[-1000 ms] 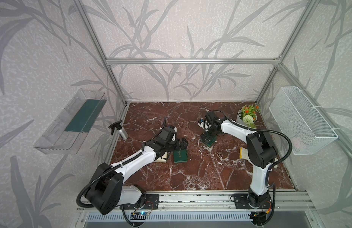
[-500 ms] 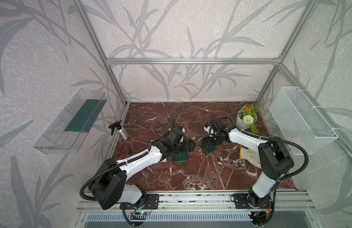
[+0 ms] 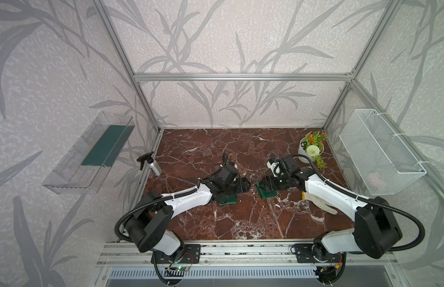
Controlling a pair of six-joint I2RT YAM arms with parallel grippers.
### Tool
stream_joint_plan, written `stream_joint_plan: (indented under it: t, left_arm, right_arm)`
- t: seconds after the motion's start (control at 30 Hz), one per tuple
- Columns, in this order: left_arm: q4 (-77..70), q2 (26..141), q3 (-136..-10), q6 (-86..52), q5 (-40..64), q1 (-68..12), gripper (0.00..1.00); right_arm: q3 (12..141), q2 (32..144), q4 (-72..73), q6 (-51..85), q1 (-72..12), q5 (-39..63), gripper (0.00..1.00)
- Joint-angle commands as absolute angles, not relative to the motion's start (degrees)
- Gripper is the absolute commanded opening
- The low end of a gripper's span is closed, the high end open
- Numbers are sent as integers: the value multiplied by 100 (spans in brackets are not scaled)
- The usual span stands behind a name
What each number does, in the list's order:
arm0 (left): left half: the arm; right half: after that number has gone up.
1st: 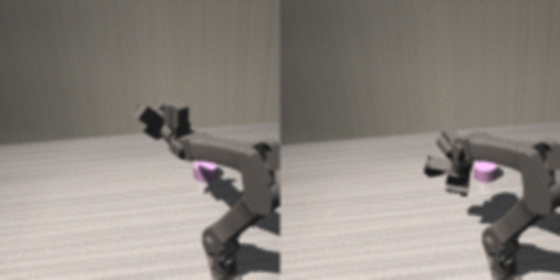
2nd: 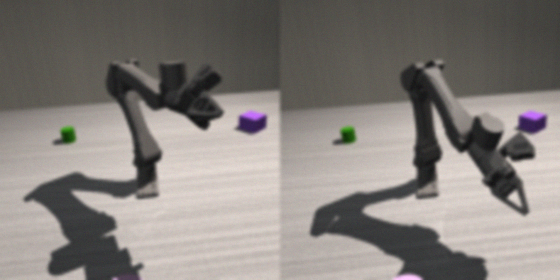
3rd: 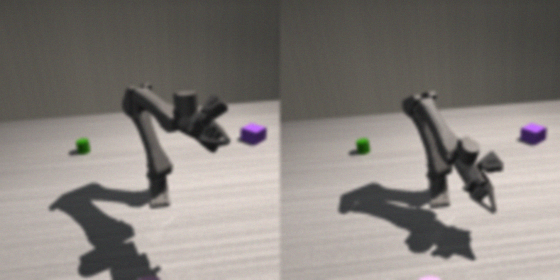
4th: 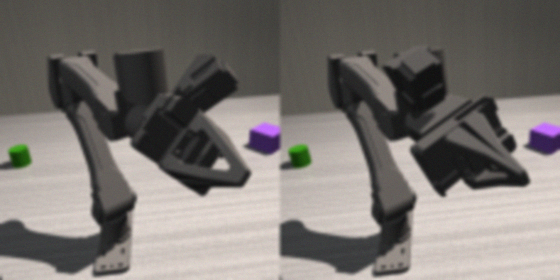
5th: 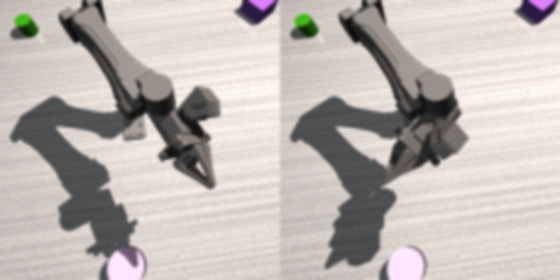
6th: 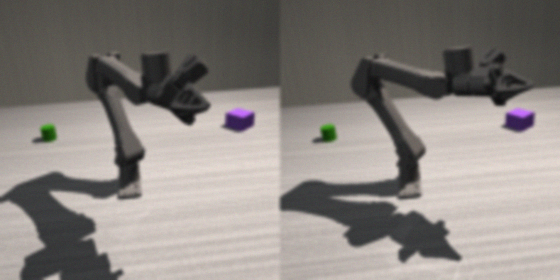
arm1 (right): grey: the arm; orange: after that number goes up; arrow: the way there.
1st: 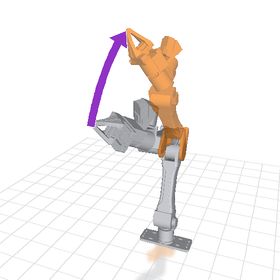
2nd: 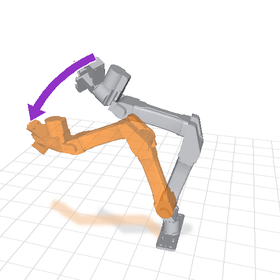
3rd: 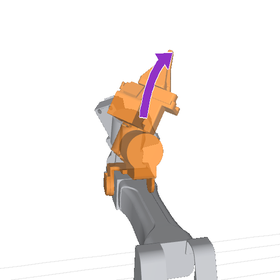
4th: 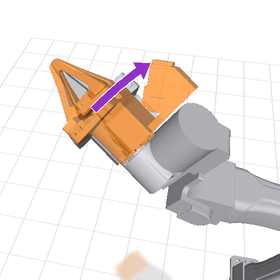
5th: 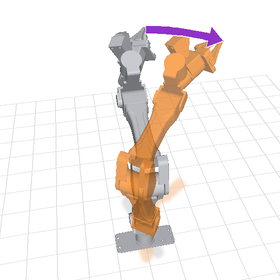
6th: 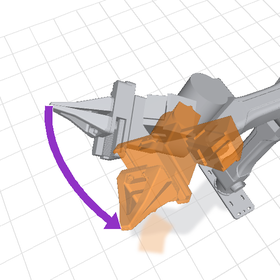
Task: Take the rings out of the lift-off lid box
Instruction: Open the lid on the jewelry box, then place the jewelry box at the center of the board.
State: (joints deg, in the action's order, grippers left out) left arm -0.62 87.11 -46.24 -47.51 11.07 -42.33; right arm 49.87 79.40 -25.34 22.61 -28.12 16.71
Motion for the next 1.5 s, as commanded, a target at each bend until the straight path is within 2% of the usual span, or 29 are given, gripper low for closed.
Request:
stream_joint_plan:
  t: [0.0,0.2,0.47,0.8,1.47]
  left_arm:
    - [-366,8943,-4503,-4921,1116,-4251,84]
    - [-805,9005,-4299,-5024,1247,-4266,84]
    - [-1049,8671,-4013,-5064,1229,-4450,84]
    - [-1310,8624,-3771,-5150,1235,-4530,83]
    - [-767,8549,-3777,-4912,1204,-4553,83]
  right_arm:
    - [4716,7617,-2485,2578,-2830,1630,66]
    - [4251,7271,-2133,3008,-2837,1770,66]
    - [3756,7340,-1443,3445,-2889,2048,66]
    - [3761,7607,-1022,3939,-3103,2026,66]
    - [3940,8117,-301,4293,-3226,2499,66]
